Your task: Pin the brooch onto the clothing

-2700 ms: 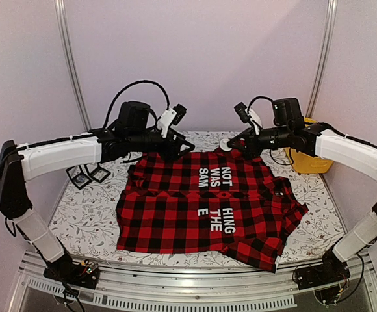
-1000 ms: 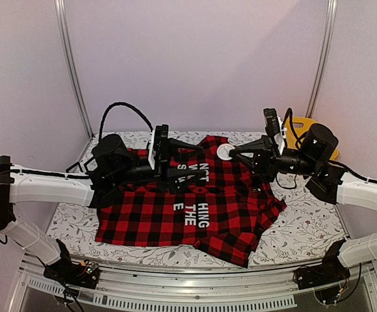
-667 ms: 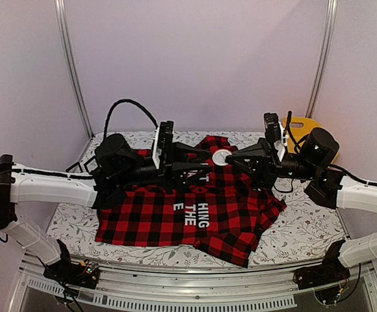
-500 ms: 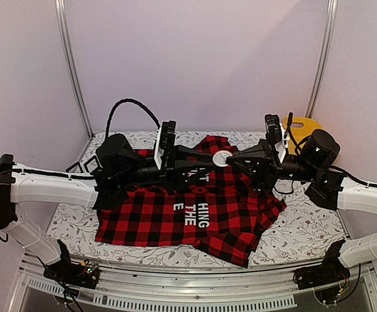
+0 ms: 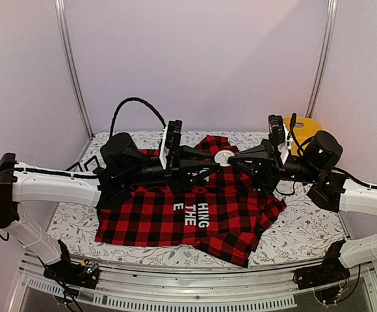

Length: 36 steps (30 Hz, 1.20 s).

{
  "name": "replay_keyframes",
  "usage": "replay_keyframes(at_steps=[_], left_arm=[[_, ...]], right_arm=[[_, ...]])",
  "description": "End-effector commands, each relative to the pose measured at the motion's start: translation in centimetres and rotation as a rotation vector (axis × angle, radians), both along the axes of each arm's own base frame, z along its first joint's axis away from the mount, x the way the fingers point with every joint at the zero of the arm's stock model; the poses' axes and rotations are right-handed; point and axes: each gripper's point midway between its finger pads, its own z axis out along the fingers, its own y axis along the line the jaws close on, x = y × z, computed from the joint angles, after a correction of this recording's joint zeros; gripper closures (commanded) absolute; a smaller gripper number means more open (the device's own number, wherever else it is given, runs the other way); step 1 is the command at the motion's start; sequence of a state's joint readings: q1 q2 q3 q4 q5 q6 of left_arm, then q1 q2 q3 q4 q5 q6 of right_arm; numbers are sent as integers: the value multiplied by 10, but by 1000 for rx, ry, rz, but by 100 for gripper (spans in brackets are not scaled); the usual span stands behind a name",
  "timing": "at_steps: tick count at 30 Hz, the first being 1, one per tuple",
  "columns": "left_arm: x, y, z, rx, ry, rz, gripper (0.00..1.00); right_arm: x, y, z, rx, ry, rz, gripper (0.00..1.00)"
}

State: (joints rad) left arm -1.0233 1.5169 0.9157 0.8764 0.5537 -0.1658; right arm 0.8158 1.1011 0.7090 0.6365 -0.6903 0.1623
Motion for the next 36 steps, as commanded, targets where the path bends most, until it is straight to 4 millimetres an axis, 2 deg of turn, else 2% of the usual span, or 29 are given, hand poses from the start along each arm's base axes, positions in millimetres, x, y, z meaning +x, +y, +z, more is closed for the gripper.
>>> replay_keyframes(at_steps=[1, 4, 7, 11, 13, 15, 19, 25, 36], left_arm=[[-7, -9, 2, -2, 0, -15, 84], [-7, -10, 2, -2, -2, -14, 100], [-7, -10, 2, 1, -6, -8, 100], [-6, -9, 1, 13, -30, 24, 100], [-7, -9, -1, 24, -48, 25, 100], [-8, -11, -3, 32, -55, 25, 100], [-9, -11, -3, 31, -67, 22, 100], [-10, -10, 0, 24, -79, 25, 100], [-16, -10, 0, 32, -96, 12, 100]], right_arm=[[-5, -1, 0, 5, -14, 2, 100], [-5, -1, 0, 3, -17, 2, 100], [-4, 0, -3, -8, -10, -5, 100], [0, -1, -5, -31, 4, -29, 70], [-3, -3, -3, -34, -8, -25, 66], [-5, -4, 1, -31, -19, -17, 67], [-6, -2, 0, -36, -16, -8, 78], [-3, 1, -8, -65, -8, -12, 76], [5, 2, -10, -76, -3, -50, 92]])
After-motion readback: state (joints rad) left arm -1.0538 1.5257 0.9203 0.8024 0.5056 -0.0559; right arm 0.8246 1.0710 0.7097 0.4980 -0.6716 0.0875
